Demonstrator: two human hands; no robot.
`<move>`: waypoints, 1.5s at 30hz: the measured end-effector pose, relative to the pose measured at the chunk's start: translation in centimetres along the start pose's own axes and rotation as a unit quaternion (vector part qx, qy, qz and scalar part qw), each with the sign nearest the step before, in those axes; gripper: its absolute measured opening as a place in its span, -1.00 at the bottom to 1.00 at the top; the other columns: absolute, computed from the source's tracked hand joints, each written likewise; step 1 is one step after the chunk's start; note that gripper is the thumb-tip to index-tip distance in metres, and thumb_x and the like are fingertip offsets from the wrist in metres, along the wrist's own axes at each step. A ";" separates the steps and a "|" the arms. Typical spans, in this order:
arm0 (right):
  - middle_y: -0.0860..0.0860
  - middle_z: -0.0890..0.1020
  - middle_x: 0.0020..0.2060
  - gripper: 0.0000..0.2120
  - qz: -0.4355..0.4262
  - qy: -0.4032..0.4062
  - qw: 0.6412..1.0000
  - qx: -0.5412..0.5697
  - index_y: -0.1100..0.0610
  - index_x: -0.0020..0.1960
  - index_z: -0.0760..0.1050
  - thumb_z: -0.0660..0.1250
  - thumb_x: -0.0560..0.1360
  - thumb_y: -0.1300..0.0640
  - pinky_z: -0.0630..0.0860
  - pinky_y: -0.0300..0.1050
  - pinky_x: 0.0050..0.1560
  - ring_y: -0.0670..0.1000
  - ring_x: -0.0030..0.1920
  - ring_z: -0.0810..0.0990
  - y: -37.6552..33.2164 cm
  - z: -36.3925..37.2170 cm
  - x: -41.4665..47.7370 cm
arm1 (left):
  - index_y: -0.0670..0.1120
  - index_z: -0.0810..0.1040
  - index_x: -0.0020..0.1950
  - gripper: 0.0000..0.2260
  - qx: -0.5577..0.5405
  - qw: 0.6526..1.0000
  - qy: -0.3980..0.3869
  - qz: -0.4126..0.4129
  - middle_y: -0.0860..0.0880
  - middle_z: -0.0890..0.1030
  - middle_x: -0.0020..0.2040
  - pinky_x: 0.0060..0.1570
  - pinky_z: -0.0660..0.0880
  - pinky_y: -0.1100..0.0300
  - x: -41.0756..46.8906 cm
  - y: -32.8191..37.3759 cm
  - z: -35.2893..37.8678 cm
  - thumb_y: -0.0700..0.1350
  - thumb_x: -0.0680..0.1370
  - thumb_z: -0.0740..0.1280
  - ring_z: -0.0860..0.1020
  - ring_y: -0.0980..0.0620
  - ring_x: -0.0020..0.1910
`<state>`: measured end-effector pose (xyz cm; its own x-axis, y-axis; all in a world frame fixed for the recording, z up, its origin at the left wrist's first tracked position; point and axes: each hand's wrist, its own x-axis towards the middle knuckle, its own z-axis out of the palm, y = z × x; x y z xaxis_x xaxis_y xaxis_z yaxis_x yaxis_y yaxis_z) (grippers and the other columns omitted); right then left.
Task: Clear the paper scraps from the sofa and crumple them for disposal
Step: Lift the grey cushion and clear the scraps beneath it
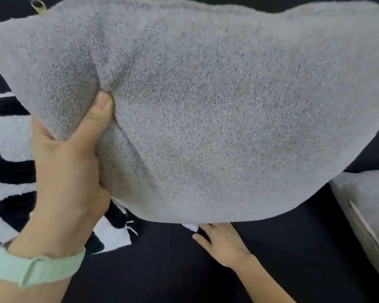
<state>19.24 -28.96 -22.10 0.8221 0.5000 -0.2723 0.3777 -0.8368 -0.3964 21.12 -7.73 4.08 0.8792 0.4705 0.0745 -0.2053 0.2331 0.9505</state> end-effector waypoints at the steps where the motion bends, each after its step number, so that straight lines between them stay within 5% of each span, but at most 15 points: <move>1: -0.10 0.52 0.35 -0.52 -0.017 0.013 1.000 0.002 -0.13 0.47 0.32 -0.03 0.63 -0.24 0.26 -0.10 0.45 0.00 0.39 0.44 0.0 0.4 -0.6 | -0.01 0.40 0.46 -0.31 0.010 1.000 0.006 0.017 0.12 0.62 0.28 0.19 0.56 0.18 -0.3 0.2 -0.1 0.10 0.37 0.51 0.60 0.13 0.25; 4: -0.12 0.52 0.33 -0.53 -0.073 0.051 0.996 -0.011 -0.15 0.50 0.29 -0.02 0.64 -0.22 0.30 -0.10 0.44 -0.01 0.36 0.48 0.5 1.8 -2.7 | -0.08 0.41 0.44 -0.40 0.030 0.998 0.028 0.045 0.05 0.65 0.26 0.20 0.56 0.09 -1.2 -0.1 0.1 -0.06 0.43 0.47 0.62 0.07 0.23; 9: -0.16 0.12 0.59 -0.56 -0.158 0.024 0.987 0.021 -0.21 0.50 0.23 0.11 0.63 -0.17 -0.03 -0.04 0.58 -0.01 0.61 0.01 1.1 2.8 -7.6 | -0.05 0.42 0.43 -0.47 0.020 0.999 0.038 -0.015 0.01 0.63 0.28 0.24 0.54 0.00 -2.9 -1.1 0.2 -0.14 0.47 0.45 0.62 0.03 0.23; 14: -0.12 0.32 0.53 -0.66 -0.212 0.067 0.973 -0.057 -0.23 0.33 0.41 0.21 0.57 -0.21 0.41 -0.05 0.41 0.04 0.54 0.25 1.3 3.2 -11.5 | 0.02 0.43 0.43 -0.51 0.009 0.996 0.047 -0.076 0.06 0.63 0.27 0.20 0.57 0.00 -3.7 -2.5 0.0 -0.12 0.51 0.43 0.63 0.07 0.21; 18: -0.14 0.41 0.48 -0.75 -0.217 0.146 0.964 -0.041 -0.27 0.25 0.49 0.19 0.61 -0.19 0.33 0.02 0.45 0.02 0.49 0.37 1.7 1.9 -13.4 | 0.06 0.43 0.42 -0.53 0.014 0.995 0.032 -0.098 0.08 0.64 0.26 0.17 0.57 0.01 -3.1 -2.5 -0.1 -0.07 0.52 0.43 0.64 0.08 0.19; 22: -0.17 0.65 -0.03 -0.93 -0.050 0.381 0.905 0.183 -0.07 -0.13 0.65 0.38 0.49 0.05 0.51 0.05 0.06 -0.07 0.08 0.61 2.8 -3.6 -15.0 | 0.06 0.45 0.40 -0.53 0.024 0.994 0.026 -0.107 0.09 0.65 0.23 0.11 0.58 0.04 -2.9 -2.3 -0.1 -0.07 0.50 0.44 0.66 0.09 0.15; 24: -0.14 0.55 0.00 -0.92 0.077 0.454 0.836 0.298 -0.11 -0.01 0.53 0.39 0.51 -0.03 0.50 -0.05 0.09 -0.04 0.06 0.56 4.0 -7.2 -14.8 | 0.05 0.45 0.40 -0.51 0.037 0.993 0.030 -0.103 0.10 0.66 0.22 0.08 0.59 0.08 -2.7 -2.4 0.1 -0.05 0.48 0.46 0.66 0.11 0.13; 25: -0.14 0.50 0.11 -0.75 0.126 0.460 0.807 0.348 -0.13 0.13 0.47 0.41 0.49 -0.09 0.47 -0.16 0.18 -0.04 0.16 0.53 4.5 -8.9 -14.4 | 0.05 0.45 0.39 -0.50 0.049 0.993 0.029 -0.099 0.10 0.66 0.22 0.09 0.58 0.09 -2.6 -2.3 0.4 -0.04 0.47 0.47 0.66 0.12 0.13; 27: -0.18 0.37 0.40 -0.31 0.142 0.417 0.798 0.411 -0.11 0.46 0.26 0.42 0.39 -0.10 0.32 -0.18 0.35 -0.11 0.40 0.39 5.8 -11.7 -13.5 | 0.06 0.46 0.36 -0.49 0.084 0.993 0.019 -0.079 0.11 0.65 0.22 0.12 0.56 0.12 -2.2 -2.4 0.7 0.00 0.43 0.48 0.64 0.13 0.15; 29: -0.25 0.24 0.52 -0.14 0.107 0.345 0.820 0.445 -0.17 0.58 0.05 0.43 0.42 -0.09 0.22 -0.13 0.43 -0.20 0.50 0.25 5.6 -14.0 -12.4 | 0.12 0.47 0.28 -0.50 0.117 0.991 0.016 -0.061 0.16 0.64 0.18 0.11 0.54 0.18 -2.0 -2.4 1.0 0.08 0.37 0.48 0.63 0.20 0.12; 34: -0.32 0.23 0.52 -0.09 0.089 0.313 0.827 0.458 -0.16 0.59 0.01 0.49 0.42 -0.03 0.20 0.11 0.53 -0.21 0.53 0.20 4.3 -14.9 -10.8 | 0.10 0.36 0.42 -0.35 0.186 0.982 -0.016 -0.036 0.26 0.54 0.17 0.05 0.44 0.32 -1.4 -2.6 1.0 0.16 0.35 0.41 0.51 0.34 0.11; 37: -0.33 0.19 0.53 -0.04 0.112 0.304 0.829 0.456 -0.21 0.58 -0.01 0.50 0.37 -0.19 0.19 0.20 0.54 -0.18 0.55 0.17 4.2 -14.7 -11.0 | 0.04 0.28 0.51 -0.23 0.214 0.976 -0.014 -0.028 0.23 0.51 0.26 0.22 0.41 0.26 -1.2 -3.2 0.4 0.22 0.35 0.40 0.48 0.29 0.21; 41: -0.31 0.15 0.55 -0.09 0.122 0.279 0.844 0.441 -0.25 0.57 -0.03 0.46 0.41 -0.20 0.17 0.21 0.54 -0.15 0.57 0.12 4.2 -15.1 -11.3 | 0.03 0.28 0.51 -0.07 0.234 0.971 -0.006 -0.041 0.14 0.49 0.37 0.40 0.36 0.00 -1.6 -3.3 -0.2 0.43 0.25 0.43 0.46 0.11 0.34; 45: -0.23 0.26 0.53 -0.20 0.144 0.289 0.844 0.428 -0.14 0.58 0.09 0.42 0.46 -0.12 0.26 0.09 0.52 -0.14 0.51 0.26 3.9 -16.6 -11.8 | -0.03 0.24 0.51 -0.15 0.241 0.970 0.014 -0.023 0.07 0.46 0.35 0.30 0.44 0.04 -1.9 -2.5 0.4 0.26 0.32 0.42 0.48 0.07 0.28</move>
<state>18.06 -41.79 -5.89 0.9914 -0.0949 -0.0903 -0.1159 -0.3132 -0.9426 20.12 -9.53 1.68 0.8689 0.4942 0.0268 0.0646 -0.1670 0.9838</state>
